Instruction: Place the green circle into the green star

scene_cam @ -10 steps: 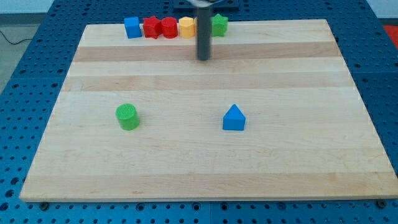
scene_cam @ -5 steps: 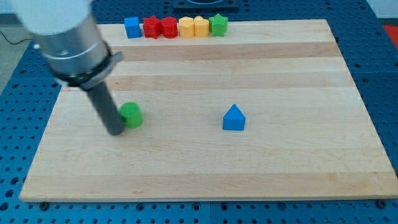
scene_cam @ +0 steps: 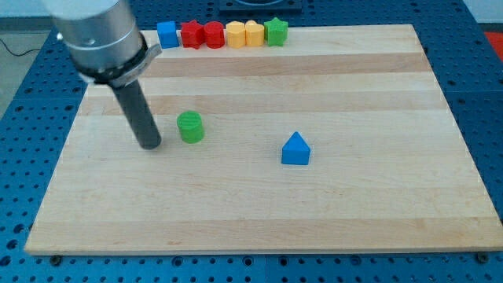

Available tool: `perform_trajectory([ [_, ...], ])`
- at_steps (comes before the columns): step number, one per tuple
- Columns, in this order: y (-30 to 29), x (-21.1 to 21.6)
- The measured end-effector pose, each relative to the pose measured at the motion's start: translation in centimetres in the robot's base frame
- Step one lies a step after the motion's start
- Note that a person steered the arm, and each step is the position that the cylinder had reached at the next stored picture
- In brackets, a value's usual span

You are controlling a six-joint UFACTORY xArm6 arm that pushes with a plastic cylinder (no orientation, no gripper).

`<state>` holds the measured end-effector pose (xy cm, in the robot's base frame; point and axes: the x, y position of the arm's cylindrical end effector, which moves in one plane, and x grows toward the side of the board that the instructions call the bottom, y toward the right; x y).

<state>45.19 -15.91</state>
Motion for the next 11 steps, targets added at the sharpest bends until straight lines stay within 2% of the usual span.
perform_trajectory([
  [2,12.8,-3.9],
  [3,13.6,-4.1],
  [4,6.8,-2.5],
  [5,7.6,0.6],
  [8,25.1,-4.9],
  [9,24.9,-3.9],
  [10,27.0,-2.4],
  [11,30.8,-4.3],
])
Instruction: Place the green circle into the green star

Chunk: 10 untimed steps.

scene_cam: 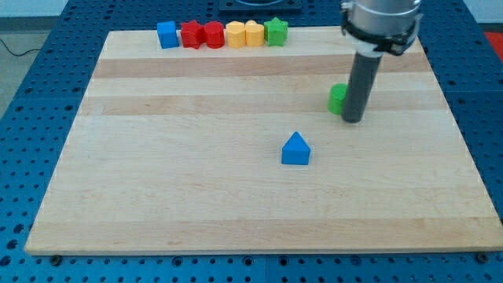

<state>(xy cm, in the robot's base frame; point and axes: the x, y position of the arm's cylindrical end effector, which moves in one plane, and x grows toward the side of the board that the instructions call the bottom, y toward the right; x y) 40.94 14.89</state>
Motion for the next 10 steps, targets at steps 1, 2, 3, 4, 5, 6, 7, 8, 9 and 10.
perform_trajectory([
  [1,0.6,-4.9],
  [2,0.2,-7.6],
  [3,0.2,-4.5],
  [4,-0.9,-0.6],
  [5,-4.8,-0.2],
  [6,-5.8,-2.9],
  [7,-5.6,-5.6],
  [8,-5.4,-4.0],
  [9,-3.8,-1.6],
  [10,-2.1,-3.0],
])
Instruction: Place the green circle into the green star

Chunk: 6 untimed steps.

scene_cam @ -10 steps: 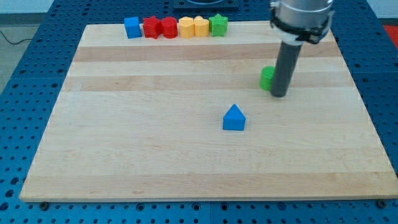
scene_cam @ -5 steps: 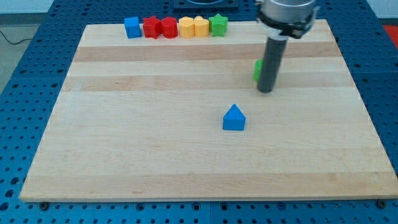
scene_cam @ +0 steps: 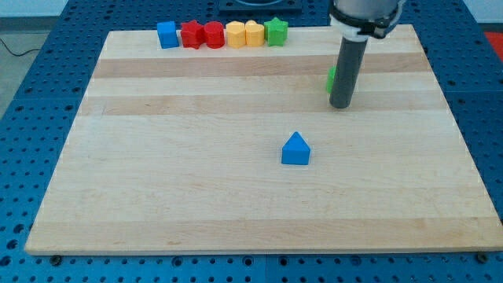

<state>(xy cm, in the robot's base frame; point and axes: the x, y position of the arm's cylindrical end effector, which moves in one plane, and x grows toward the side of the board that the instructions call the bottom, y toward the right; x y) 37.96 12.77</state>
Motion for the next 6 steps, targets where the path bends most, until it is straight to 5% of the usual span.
perform_trajectory([
  [3,0.2,-10.3],
  [6,3.4,-12.9],
])
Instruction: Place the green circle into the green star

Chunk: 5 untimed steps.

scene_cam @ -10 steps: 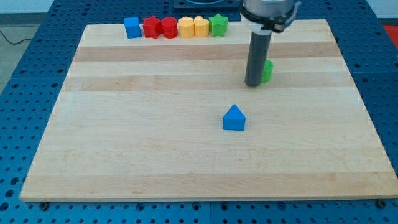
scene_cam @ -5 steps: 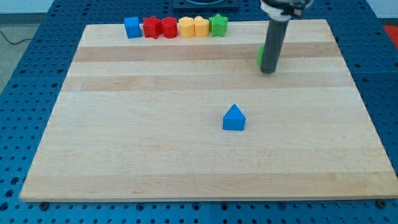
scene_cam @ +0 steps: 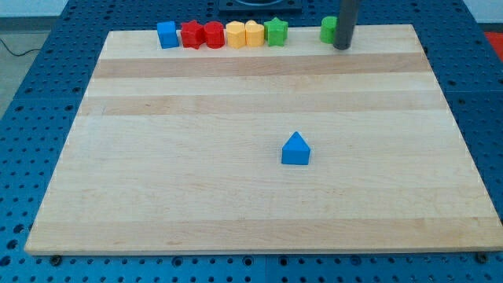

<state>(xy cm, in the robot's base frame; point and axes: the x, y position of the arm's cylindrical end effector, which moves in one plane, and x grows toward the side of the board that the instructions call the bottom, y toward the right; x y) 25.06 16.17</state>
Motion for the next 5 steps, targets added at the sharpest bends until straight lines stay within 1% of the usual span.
perform_trajectory([
  [1,5.2,-0.4],
  [2,6.5,-3.7],
  [3,3.9,-5.0],
  [5,-5.1,-5.0],
])
